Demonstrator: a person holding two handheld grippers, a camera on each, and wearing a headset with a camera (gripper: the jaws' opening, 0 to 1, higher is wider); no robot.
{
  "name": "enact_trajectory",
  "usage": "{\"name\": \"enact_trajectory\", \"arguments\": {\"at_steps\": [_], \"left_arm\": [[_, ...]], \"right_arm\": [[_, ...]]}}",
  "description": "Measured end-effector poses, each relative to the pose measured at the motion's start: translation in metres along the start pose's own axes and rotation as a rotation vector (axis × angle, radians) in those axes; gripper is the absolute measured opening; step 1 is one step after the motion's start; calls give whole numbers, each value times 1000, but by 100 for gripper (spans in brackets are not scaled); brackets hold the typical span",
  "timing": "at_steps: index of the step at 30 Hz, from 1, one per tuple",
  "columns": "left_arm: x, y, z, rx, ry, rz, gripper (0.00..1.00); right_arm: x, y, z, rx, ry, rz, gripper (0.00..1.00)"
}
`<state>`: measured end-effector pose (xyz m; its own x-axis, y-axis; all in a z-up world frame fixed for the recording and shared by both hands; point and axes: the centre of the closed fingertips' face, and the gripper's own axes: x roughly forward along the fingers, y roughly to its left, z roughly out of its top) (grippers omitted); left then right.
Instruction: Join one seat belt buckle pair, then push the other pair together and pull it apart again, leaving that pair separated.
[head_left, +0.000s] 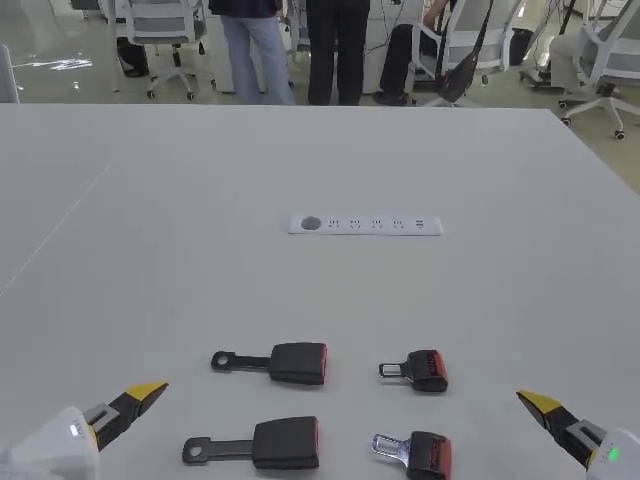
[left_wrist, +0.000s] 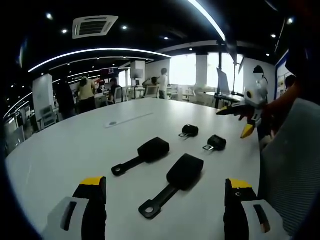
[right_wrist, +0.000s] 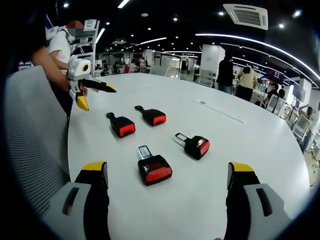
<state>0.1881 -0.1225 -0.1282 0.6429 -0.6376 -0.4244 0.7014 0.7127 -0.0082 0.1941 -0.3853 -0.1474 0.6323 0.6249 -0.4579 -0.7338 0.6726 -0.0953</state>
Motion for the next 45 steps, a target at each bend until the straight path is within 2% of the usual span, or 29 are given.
{"name": "enact_trajectory", "arguments": {"at_steps": [6, 16, 29, 34, 42, 45], "left_arm": [[0, 0, 2, 4, 0, -3, 100], [8, 0, 5, 38, 17, -47, 100], [21, -1, 11, 88, 45, -91, 100], [23, 0, 15, 100, 53, -103, 98], [31, -2, 27, 133, 52, -130, 97], [35, -4, 27, 146, 62, -149, 95]], "right_arm": [[-1, 1, 1, -7, 4, 3, 100], [-7, -1, 5, -19, 15, -1, 100], [-11, -8, 10, -41, 36, 21, 100], [-10, -12, 13, -58, 48, 43, 100], [-4, -10, 18, -103, 72, 94, 97], [-1, -7, 17, -128, 91, 117, 95]]}}
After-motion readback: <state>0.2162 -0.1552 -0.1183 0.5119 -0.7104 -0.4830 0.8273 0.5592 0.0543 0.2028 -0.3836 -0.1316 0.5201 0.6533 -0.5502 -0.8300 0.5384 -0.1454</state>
